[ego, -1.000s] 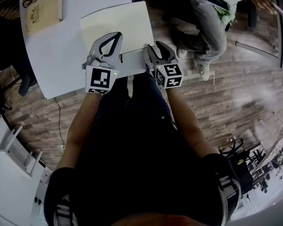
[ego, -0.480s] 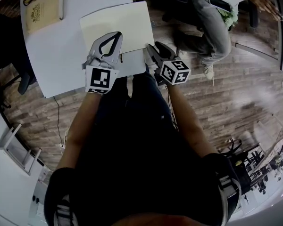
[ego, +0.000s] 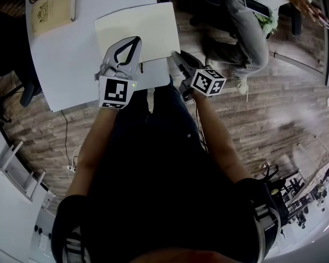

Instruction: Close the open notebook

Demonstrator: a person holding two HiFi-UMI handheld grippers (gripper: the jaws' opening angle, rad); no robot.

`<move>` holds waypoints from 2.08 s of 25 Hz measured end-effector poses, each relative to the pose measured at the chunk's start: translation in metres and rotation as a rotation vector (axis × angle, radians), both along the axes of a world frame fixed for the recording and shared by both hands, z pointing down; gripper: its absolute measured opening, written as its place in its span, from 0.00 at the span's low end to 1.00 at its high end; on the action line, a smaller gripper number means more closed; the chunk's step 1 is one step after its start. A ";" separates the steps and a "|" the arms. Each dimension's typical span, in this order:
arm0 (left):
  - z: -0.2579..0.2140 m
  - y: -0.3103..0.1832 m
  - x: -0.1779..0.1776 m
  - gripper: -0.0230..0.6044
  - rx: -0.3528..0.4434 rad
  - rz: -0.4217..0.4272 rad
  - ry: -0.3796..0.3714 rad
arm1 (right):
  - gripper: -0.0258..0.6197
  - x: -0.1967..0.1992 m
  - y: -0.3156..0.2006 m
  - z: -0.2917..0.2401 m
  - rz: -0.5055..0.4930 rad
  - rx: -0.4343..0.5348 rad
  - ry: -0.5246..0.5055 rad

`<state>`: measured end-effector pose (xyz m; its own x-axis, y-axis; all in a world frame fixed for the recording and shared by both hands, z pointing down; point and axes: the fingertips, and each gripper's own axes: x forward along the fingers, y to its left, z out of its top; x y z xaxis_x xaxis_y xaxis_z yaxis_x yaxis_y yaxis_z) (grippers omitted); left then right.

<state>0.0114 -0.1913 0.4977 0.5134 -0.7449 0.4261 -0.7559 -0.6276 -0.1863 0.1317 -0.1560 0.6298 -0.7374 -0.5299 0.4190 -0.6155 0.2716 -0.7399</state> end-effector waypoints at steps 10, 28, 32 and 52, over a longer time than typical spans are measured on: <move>-0.008 0.000 -0.009 0.05 0.018 -0.026 0.013 | 0.18 0.004 -0.002 -0.008 0.042 -0.023 0.075; -0.027 0.016 -0.039 0.05 0.068 -0.041 0.066 | 0.14 0.002 -0.003 -0.053 0.115 0.055 0.247; -0.034 0.021 -0.045 0.05 0.084 -0.034 0.087 | 0.13 0.000 -0.001 -0.066 0.142 0.077 0.284; -0.069 0.044 -0.098 0.05 0.173 -0.046 0.139 | 0.09 -0.023 0.004 -0.111 0.282 0.159 0.418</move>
